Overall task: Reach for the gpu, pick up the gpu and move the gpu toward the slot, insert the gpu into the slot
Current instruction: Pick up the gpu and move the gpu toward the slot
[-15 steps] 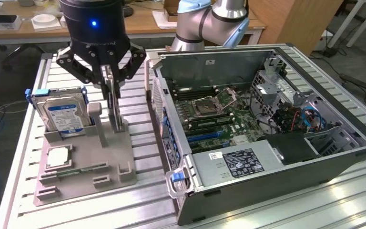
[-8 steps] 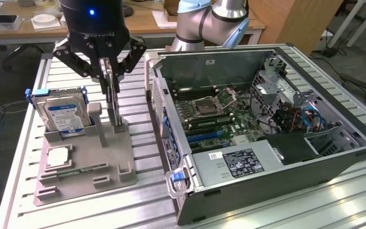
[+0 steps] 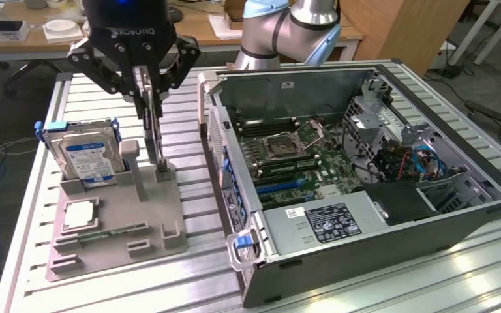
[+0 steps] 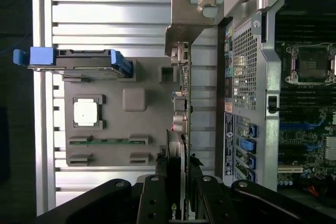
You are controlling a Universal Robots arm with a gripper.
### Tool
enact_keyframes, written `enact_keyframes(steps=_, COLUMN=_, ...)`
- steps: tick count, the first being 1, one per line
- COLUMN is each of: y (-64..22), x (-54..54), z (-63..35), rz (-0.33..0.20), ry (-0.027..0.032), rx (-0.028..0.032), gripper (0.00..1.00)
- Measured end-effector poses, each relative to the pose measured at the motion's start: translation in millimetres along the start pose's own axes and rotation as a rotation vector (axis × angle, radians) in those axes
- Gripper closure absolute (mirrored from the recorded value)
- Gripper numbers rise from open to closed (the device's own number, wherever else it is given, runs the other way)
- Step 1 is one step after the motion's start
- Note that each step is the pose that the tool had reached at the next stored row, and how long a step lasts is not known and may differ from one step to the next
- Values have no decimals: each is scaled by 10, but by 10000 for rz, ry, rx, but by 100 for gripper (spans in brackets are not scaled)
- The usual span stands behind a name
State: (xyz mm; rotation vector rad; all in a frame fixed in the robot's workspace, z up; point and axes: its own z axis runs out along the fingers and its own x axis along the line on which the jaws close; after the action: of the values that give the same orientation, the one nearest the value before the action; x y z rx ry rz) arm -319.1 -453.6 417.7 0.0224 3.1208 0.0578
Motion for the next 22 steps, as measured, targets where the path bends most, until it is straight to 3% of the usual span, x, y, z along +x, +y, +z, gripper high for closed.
enact_keyframes(steps=3, y=2, x=-1, z=-62, rz=0, ry=-1, rx=-1, gripper=74)
enact_keyframes(steps=9, y=3, x=-14, z=-64, rz=-1, ry=2, rx=1, gripper=74)
enact_keyframes(steps=22, y=6, x=-238, z=-58, rz=0, ry=0, rx=0, gripper=74)
